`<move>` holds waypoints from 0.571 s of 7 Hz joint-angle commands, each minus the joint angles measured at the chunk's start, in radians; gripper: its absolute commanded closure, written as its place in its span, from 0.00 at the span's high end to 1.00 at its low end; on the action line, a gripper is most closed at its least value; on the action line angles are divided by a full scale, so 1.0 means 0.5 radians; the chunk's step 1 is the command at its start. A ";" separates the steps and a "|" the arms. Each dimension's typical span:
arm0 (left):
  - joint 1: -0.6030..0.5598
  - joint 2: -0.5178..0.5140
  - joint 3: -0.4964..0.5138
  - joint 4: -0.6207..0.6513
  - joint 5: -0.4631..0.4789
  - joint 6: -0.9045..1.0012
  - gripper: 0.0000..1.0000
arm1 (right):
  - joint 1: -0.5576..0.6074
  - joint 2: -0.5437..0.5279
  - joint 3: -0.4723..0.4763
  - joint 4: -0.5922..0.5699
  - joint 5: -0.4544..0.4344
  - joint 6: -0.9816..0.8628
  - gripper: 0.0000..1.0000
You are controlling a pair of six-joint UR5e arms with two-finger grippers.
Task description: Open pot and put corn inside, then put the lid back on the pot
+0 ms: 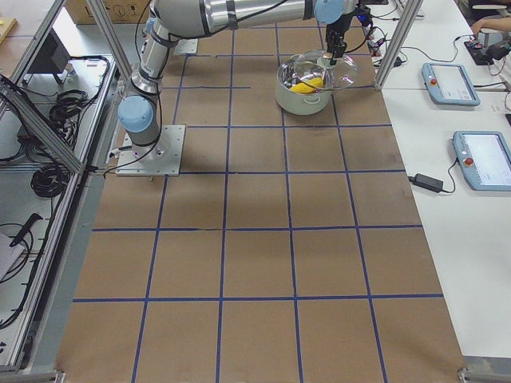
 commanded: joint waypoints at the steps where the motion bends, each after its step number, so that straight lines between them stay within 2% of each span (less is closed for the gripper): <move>1: 0.156 0.350 -0.487 0.056 -0.009 0.067 1.00 | 0.086 0.072 0.002 -0.027 0.041 0.014 0.08; 2: 0.166 0.470 -0.739 0.211 -0.003 0.049 1.00 | 0.114 0.087 0.005 -0.046 0.068 0.014 0.08; 3: 0.169 0.517 -0.833 0.419 0.039 0.028 1.00 | 0.132 0.106 0.008 -0.058 0.108 0.014 0.08; 4: 0.172 0.502 -0.819 0.458 0.195 0.034 1.00 | 0.151 0.118 0.011 -0.058 0.121 0.014 0.08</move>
